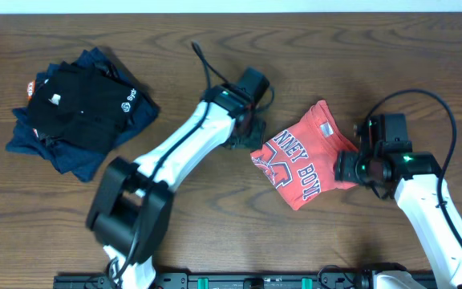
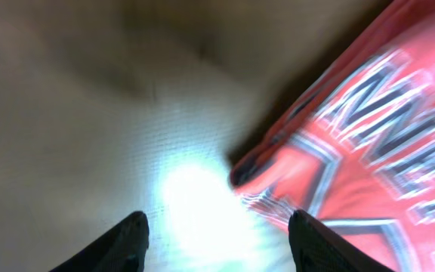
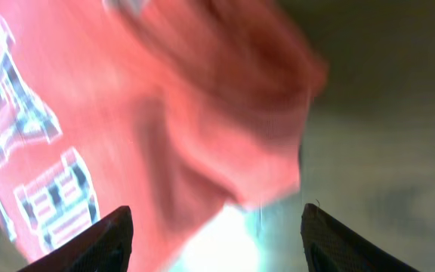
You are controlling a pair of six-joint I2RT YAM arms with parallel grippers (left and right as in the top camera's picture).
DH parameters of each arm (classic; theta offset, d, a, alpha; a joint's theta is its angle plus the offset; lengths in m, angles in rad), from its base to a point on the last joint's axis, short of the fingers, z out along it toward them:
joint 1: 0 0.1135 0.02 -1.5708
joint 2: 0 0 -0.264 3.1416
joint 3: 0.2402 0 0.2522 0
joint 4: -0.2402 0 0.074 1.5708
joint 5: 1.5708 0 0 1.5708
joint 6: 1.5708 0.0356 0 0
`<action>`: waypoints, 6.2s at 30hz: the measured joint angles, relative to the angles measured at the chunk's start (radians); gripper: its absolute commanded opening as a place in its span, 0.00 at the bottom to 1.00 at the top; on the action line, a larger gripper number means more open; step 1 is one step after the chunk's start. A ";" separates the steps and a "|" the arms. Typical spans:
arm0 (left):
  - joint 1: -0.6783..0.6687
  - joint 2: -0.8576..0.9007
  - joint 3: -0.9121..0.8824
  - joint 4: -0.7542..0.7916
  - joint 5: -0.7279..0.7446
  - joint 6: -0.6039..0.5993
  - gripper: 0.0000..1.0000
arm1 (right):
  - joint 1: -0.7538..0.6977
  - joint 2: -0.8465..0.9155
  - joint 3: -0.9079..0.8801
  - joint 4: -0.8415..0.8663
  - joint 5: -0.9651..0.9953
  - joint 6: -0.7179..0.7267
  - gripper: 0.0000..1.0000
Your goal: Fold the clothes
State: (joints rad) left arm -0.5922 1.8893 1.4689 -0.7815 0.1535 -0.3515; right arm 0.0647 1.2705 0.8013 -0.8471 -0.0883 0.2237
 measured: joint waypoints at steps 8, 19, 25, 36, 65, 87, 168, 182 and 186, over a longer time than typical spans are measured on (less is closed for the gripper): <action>-0.014 0.024 0.002 0.104 0.042 0.002 0.62 | 0.000 0.000 -0.048 -0.032 0.080 0.106 0.72; -0.102 0.122 0.002 0.165 0.084 0.082 0.62 | 0.000 0.029 -0.226 0.289 0.080 0.270 0.64; -0.139 0.141 0.002 0.166 0.084 0.110 0.62 | 0.000 0.067 -0.262 0.392 0.079 0.298 0.12; -0.141 0.203 -0.006 0.169 0.087 0.117 0.62 | -0.008 0.065 -0.237 0.380 0.146 0.292 0.01; -0.042 -0.058 -0.027 0.242 0.029 0.167 0.98 | -0.082 0.042 -0.116 0.267 0.246 0.147 0.58; 0.158 0.276 -0.023 0.596 0.689 0.329 0.98 | -0.082 0.042 -0.116 0.228 0.226 0.147 0.59; 1.171 -0.167 0.013 0.306 -0.082 0.182 0.98 | -0.082 0.041 -0.116 0.219 0.227 0.148 0.99; 0.721 -0.219 0.014 0.203 0.231 0.283 0.98 | -0.082 0.041 -0.106 0.657 -0.023 0.082 0.99; 0.557 -0.219 0.015 0.002 0.098 0.320 0.98 | -0.082 0.037 -0.074 0.514 -0.042 0.032 0.99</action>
State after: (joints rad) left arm -0.0353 1.6699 1.4837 -0.7795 0.2516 -0.0311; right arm -0.0177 1.3079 0.7269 -0.3332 -0.1307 0.2558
